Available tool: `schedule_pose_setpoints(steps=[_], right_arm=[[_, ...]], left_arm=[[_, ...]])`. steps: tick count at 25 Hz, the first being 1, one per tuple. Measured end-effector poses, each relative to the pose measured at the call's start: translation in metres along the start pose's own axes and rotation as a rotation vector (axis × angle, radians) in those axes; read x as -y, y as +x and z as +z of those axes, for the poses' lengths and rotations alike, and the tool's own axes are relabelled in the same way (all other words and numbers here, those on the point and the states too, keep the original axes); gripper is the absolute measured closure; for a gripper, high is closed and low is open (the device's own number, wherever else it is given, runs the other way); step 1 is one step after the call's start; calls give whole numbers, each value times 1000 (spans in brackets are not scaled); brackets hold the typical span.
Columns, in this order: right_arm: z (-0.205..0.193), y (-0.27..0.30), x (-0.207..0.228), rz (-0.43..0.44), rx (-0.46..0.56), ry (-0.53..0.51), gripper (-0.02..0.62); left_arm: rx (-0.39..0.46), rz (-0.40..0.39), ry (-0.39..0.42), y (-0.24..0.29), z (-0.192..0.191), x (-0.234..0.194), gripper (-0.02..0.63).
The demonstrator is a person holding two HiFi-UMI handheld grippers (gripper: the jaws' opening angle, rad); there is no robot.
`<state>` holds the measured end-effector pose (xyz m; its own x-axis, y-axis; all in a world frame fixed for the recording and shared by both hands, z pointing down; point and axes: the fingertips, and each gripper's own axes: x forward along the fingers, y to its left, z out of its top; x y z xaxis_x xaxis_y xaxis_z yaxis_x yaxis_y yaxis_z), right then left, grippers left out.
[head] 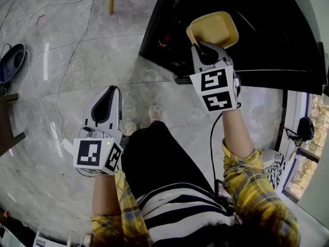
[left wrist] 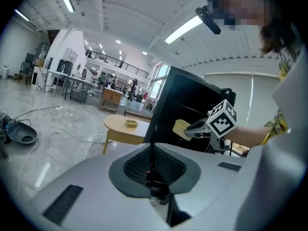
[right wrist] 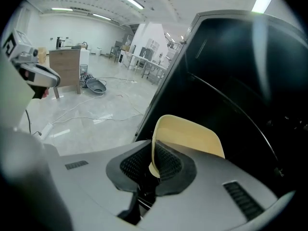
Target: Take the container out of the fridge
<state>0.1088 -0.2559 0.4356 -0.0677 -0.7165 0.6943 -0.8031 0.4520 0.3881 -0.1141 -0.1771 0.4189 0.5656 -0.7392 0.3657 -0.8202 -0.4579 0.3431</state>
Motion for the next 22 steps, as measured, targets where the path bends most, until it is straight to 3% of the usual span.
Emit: schedule_pose_setpoints(steps=[22], right_arm=[[-1, -99, -59, 75, 54, 46, 554]], left_arm=[[50, 49, 104, -61, 57, 4, 569]])
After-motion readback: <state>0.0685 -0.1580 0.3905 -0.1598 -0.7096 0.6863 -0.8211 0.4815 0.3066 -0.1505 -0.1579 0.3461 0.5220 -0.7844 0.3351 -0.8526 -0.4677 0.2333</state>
